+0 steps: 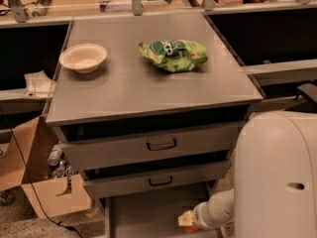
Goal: Pick orange can from bottom drawer and place on counter
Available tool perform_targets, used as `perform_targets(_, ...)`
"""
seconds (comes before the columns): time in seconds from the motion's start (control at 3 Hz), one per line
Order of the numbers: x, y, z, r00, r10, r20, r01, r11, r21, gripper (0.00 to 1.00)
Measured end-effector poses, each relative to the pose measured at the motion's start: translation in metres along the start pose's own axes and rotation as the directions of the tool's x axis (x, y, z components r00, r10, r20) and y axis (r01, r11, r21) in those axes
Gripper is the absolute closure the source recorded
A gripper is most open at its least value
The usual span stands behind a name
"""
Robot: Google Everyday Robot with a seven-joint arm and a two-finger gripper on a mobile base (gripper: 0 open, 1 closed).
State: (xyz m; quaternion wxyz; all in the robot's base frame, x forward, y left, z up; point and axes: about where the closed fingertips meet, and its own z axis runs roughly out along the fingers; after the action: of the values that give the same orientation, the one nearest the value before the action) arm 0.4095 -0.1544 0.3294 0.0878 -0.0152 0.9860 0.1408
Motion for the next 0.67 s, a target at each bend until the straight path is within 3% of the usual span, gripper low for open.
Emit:
perform_targets(0.33, -0.018, -0.016, -0.005, 0.999, 0.036, 0.004, -0.036, 0.9992, 0.019, 1.00)
perform_targets(0.67, -0.044, -0.032, -0.039, 0.999, 0.044, 0.021, -0.045, 0.9954, 0.085, 1.00)
